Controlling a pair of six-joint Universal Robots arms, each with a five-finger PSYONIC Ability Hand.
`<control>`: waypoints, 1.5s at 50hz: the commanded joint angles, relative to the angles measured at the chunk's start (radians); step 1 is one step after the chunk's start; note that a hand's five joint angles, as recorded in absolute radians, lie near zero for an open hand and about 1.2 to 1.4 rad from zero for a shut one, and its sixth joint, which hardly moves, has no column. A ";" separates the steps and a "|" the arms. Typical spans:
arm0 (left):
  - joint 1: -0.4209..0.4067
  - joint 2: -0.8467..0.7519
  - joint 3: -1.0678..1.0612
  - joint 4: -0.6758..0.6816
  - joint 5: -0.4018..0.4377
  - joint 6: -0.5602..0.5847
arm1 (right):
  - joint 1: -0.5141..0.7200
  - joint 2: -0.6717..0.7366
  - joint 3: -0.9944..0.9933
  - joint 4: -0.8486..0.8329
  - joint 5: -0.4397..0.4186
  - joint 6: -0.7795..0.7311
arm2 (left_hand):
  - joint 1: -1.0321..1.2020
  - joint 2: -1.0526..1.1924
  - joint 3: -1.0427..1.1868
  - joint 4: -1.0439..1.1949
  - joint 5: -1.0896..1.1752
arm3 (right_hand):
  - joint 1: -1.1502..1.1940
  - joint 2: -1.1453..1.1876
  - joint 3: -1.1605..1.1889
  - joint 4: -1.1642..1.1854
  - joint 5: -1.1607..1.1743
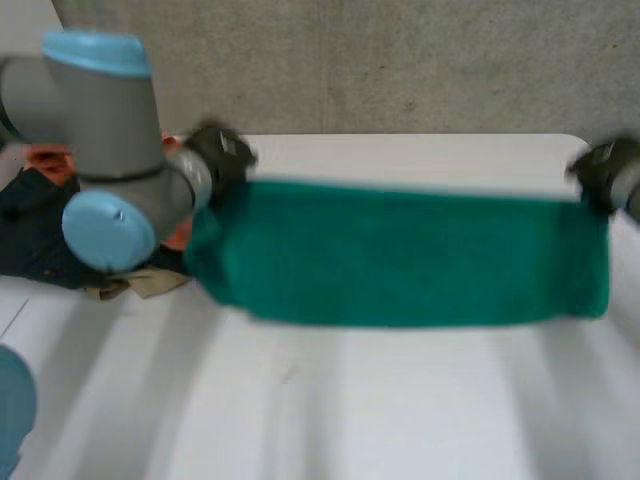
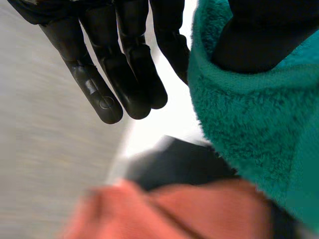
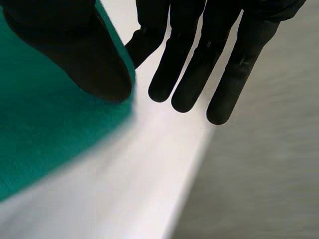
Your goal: Fold the laundry.
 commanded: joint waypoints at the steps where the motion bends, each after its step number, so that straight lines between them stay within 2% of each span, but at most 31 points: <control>1: 0.057 0.054 0.276 0.369 0.073 -0.093 | -0.019 -0.013 -0.311 -0.287 -0.007 0.301 | 0.230 0.202 0.205 0.198 0.238 | 0.243 0.222 0.211 0.204 0.204; 2: 0.061 0.069 0.270 0.420 0.082 -0.119 | -0.019 -0.022 -0.311 -0.330 -0.008 0.335 | 0.230 0.202 0.205 0.198 0.238 | 0.243 0.222 0.211 0.204 0.204; 3: 0.066 0.090 0.249 0.525 0.091 -0.183 | -0.019 -0.050 -0.300 -0.411 -0.017 0.386 | 0.230 0.202 0.205 0.198 0.238 | 0.243 0.222 0.211 0.204 0.204; 7: 0.076 0.135 0.180 0.636 0.108 -0.290 | -0.019 -0.113 -0.222 -0.551 -0.042 0.420 | 0.230 0.202 0.205 0.198 0.238 | 0.243 0.222 0.211 0.204 0.204; 17: 0.106 0.147 0.031 0.610 0.107 -0.366 | 0.018 -0.151 -0.061 -0.579 -0.080 0.400 | 0.230 0.202 0.205 0.198 0.238 | 0.243 0.222 0.211 0.204 0.204; 25: 0.123 0.143 -0.225 0.609 0.105 -0.386 | 0.041 -0.121 0.080 -0.494 -0.108 0.365 | 0.230 0.202 0.205 0.198 0.238 | 0.243 0.222 0.211 0.204 0.204; 33: 0.112 0.115 -0.567 0.619 0.133 -0.366 | 0.033 -0.073 0.315 -0.385 -0.122 0.311 | 0.230 0.202 0.205 0.198 0.238 | 0.243 0.222 0.211 0.204 0.204; 42: 0.123 0.086 -0.744 0.656 0.144 -0.269 | 0.003 -0.104 0.488 -0.376 -0.154 0.234 | 0.213 0.185 0.187 0.181 0.220 | 0.243 0.222 0.211 0.204 0.204; 47: 0.124 0.062 -0.762 0.675 0.136 -0.214 | -0.011 -0.151 0.522 -0.378 -0.192 0.248 | -0.156 -0.185 -0.182 -0.188 -0.149 | 0.243 0.222 0.211 0.204 0.204; 50: 0.124 0.046 -0.756 0.692 0.115 -0.197 | -0.013 -0.156 0.525 -0.378 -0.198 0.259 | -0.254 -0.282 -0.279 -0.286 -0.246 | 0.243 0.222 0.211 0.204 0.204; 53: 0.126 0.035 -0.747 0.715 0.058 -0.174 | -0.016 -0.154 0.527 -0.378 -0.195 0.263 | -0.275 -0.303 -0.300 -0.307 -0.267 | 0.243 0.222 0.211 0.204 0.204; 57: 0.123 0.026 -0.745 0.728 0.021 -0.154 | -0.022 -0.145 0.528 -0.376 -0.198 0.259 | -0.196 -0.224 -0.221 -0.228 -0.188 | 0.243 0.222 0.211 0.204 0.204; 58: 0.121 0.025 -0.745 0.728 0.021 -0.153 | -0.024 -0.145 0.528 -0.376 -0.195 0.259 | -0.129 -0.157 -0.154 -0.161 -0.121 | 0.243 0.222 0.211 0.204 0.204; 59: 0.119 0.022 -0.745 0.727 0.028 -0.147 | -0.028 -0.144 0.528 -0.376 -0.194 0.259 | 0.055 0.027 0.030 0.023 0.063 | 0.243 0.222 0.211 0.204 0.204; 62: 0.113 0.031 -0.759 0.721 0.035 -0.119 | -0.037 -0.144 0.530 -0.371 -0.195 0.256 | 0.229 0.201 0.204 0.197 0.237 | 0.243 0.222 0.211 0.204 0.204; 66: 0.100 0.089 -0.803 0.696 0.035 -0.064 | -0.056 -0.150 0.530 -0.364 -0.198 0.248 | 0.230 0.202 0.205 0.198 0.238 | 0.243 0.222 0.211 0.204 0.204; 68: 0.086 0.130 -0.833 0.681 0.038 -0.052 | -0.068 -0.159 0.533 -0.324 -0.198 0.224 | 0.230 0.202 0.205 0.198 0.238 | 0.243 0.222 0.211 0.204 0.204; 70: 0.055 0.221 -0.892 0.646 0.035 -0.038 | -0.089 -0.208 0.548 -0.199 -0.214 0.123 | 0.230 0.202 0.205 0.198 0.238 | 0.243 0.222 0.211 0.204 0.204; 72: 0.040 0.268 -0.922 0.620 0.032 -0.038 | -0.099 -0.225 0.557 -0.152 -0.220 0.080 | 0.230 0.202 0.205 0.198 0.238 | 0.243 0.222 0.211 0.204 0.204; 73: 0.025 0.311 -0.948 0.585 0.027 -0.041 | -0.115 -0.251 0.573 -0.064 -0.220 0.000 | 0.230 0.202 0.205 0.198 0.238 | 0.243 0.222 0.211 0.204 0.204; 74: 0.017 0.331 -0.963 0.558 0.024 -0.044 | -0.116 -0.251 0.573 -0.063 -0.220 0.000 | 0.230 0.202 0.205 0.198 0.238 | 0.243 0.222 0.211 0.204 0.204; 75: 0.003 0.373 -0.992 0.505 0.018 -0.050 | -0.141 -0.278 0.593 0.036 -0.215 -0.085 | 0.230 0.202 0.205 0.198 0.238 | 0.243 0.222 0.211 0.204 0.204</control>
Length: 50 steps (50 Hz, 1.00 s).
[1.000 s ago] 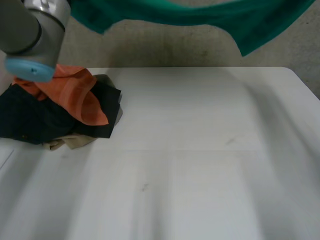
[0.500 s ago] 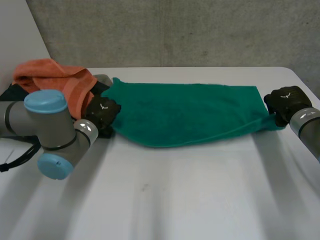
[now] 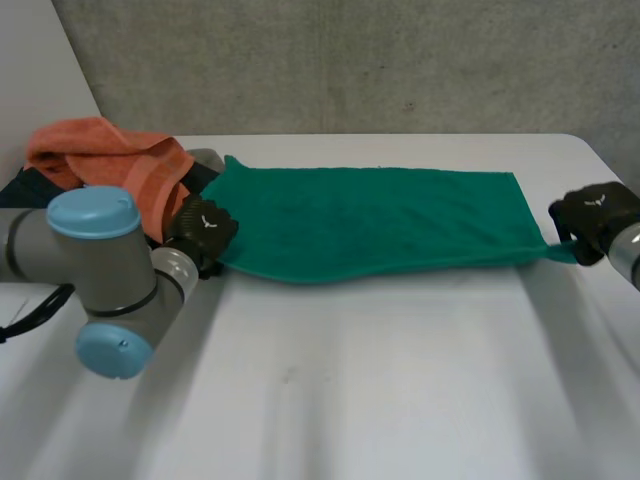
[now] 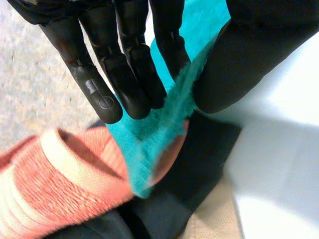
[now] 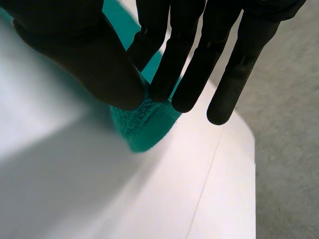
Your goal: Fold the laundry.
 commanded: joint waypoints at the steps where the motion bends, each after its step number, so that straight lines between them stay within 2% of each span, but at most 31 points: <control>1: -0.072 0.209 -0.142 -0.178 -0.019 -0.005 | -0.095 -0.124 0.076 0.390 0.002 -0.338 | 0.244 0.202 0.205 0.199 0.228 | 0.229 0.223 0.211 0.204 0.194; 3: -0.089 0.243 -0.173 -0.250 -0.026 -0.009 | -0.130 -0.157 0.107 0.479 0.006 -0.424 | 0.244 0.202 0.205 0.199 0.228 | 0.229 0.223 0.211 0.204 0.194; 4: -0.102 0.270 -0.199 -0.335 -0.028 -0.016 | -0.161 -0.186 0.129 0.541 0.003 -0.491 | 0.244 0.202 0.205 0.199 0.228 | 0.229 0.223 0.211 0.204 0.194; 6: -0.118 0.295 -0.216 -0.414 -0.025 -0.019 | -0.181 -0.209 0.136 0.547 -0.011 -0.541 | 0.244 0.202 0.205 0.199 0.228 | 0.229 0.223 0.211 0.204 0.194; 8: -0.135 0.314 -0.219 -0.519 -0.020 -0.026 | -0.185 -0.233 0.141 0.524 -0.029 -0.541 | 0.244 0.202 0.205 0.199 0.228 | 0.229 0.223 0.211 0.204 0.194; 12: -0.142 0.312 -0.184 -0.632 -0.016 -0.052 | -0.184 -0.226 0.133 0.491 -0.043 -0.506 | 0.244 0.202 0.205 0.199 0.228 | 0.229 0.223 0.211 0.204 0.194; 19: -0.113 0.222 -0.015 -0.617 -0.025 -0.088 | -0.144 -0.131 0.074 0.341 -0.038 -0.411 | 0.244 0.202 0.205 0.199 0.228 | 0.229 0.223 0.211 0.204 0.194; 32: -0.078 -0.195 0.587 -0.525 -0.051 -0.101 | -0.047 0.190 -0.222 -0.029 0.069 -0.135 | 0.223 0.182 0.185 0.179 0.207 | 0.229 0.223 0.211 0.204 0.194; 42: -0.081 -0.490 1.039 -0.522 -0.065 -0.068 | 0.008 0.383 -0.422 -0.248 0.158 -0.092 | 0.244 0.202 0.205 0.199 0.228 | 0.229 0.223 0.211 0.204 0.194; 45: -0.080 -0.551 1.117 -0.511 -0.062 -0.036 | 0.023 0.436 -0.471 -0.323 0.161 -0.095 | 0.124 0.082 0.086 0.079 0.108 | 0.229 0.223 0.211 0.204 0.194; 46: -0.080 -0.565 1.135 -0.502 -0.063 -0.031 | 0.026 0.452 -0.483 -0.345 0.164 -0.093 | 0.001 -0.040 -0.037 -0.043 -0.014 | 0.229 0.223 0.211 0.204 0.194; 47: -0.080 -0.585 1.160 -0.471 -0.066 -0.019 | 0.032 0.479 -0.501 -0.384 0.181 -0.095 | -0.549 -0.591 -0.588 -0.594 -0.565 | -0.542 -0.548 -0.560 -0.566 -0.576; 48: -0.081 -0.593 1.168 -0.454 -0.069 -0.016 | 0.037 0.495 -0.512 -0.401 0.195 -0.096 | -0.930 -0.971 -0.968 -0.974 -0.945 | -0.993 -0.999 -1.011 -1.017 -1.027; 50: -0.092 -0.599 1.165 -0.401 -0.083 -0.014 | 0.051 0.532 -0.534 -0.432 0.236 -0.095 | -0.978 -1.020 -1.017 -1.023 -0.994 | -0.993 -0.999 -1.011 -1.017 -1.027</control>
